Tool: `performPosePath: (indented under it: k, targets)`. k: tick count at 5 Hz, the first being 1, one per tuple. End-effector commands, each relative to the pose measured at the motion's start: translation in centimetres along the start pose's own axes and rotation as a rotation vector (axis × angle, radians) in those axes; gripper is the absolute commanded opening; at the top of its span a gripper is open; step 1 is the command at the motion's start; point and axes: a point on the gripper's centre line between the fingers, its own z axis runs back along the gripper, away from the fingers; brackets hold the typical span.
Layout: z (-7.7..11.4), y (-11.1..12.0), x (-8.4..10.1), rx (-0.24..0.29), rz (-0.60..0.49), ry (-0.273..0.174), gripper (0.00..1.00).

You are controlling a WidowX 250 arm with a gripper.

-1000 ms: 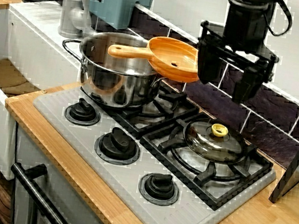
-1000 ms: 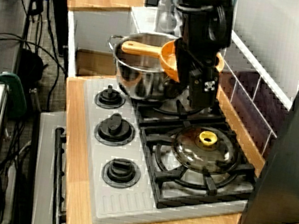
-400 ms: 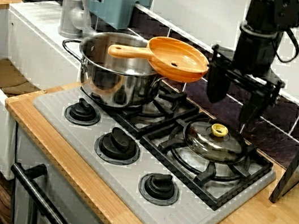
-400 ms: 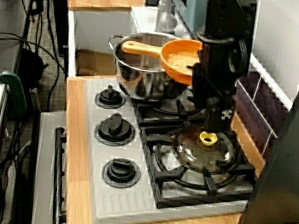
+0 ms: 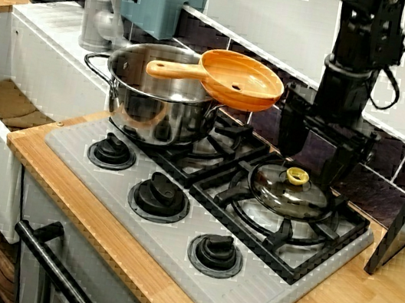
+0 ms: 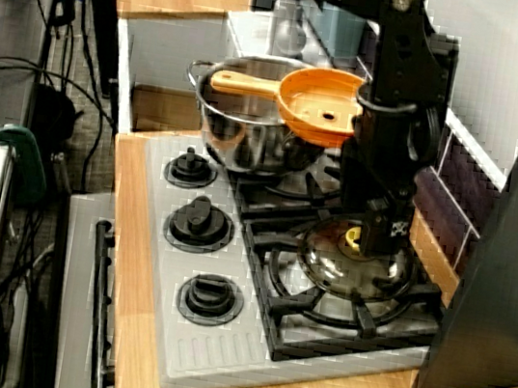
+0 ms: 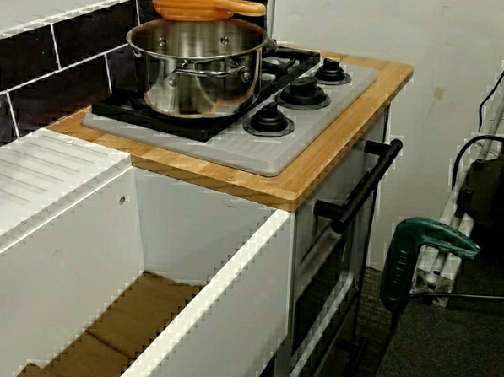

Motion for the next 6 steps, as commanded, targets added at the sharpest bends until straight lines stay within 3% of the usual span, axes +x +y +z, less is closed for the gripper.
performPosePath:
  k: [1,6]
  targets:
    - [1.8,0.7,0.5,-0.013,0.004,-0.06,1.0]
    - [-0.2,0.9,-0.3,0.032,-0.001,-0.029,1.0]
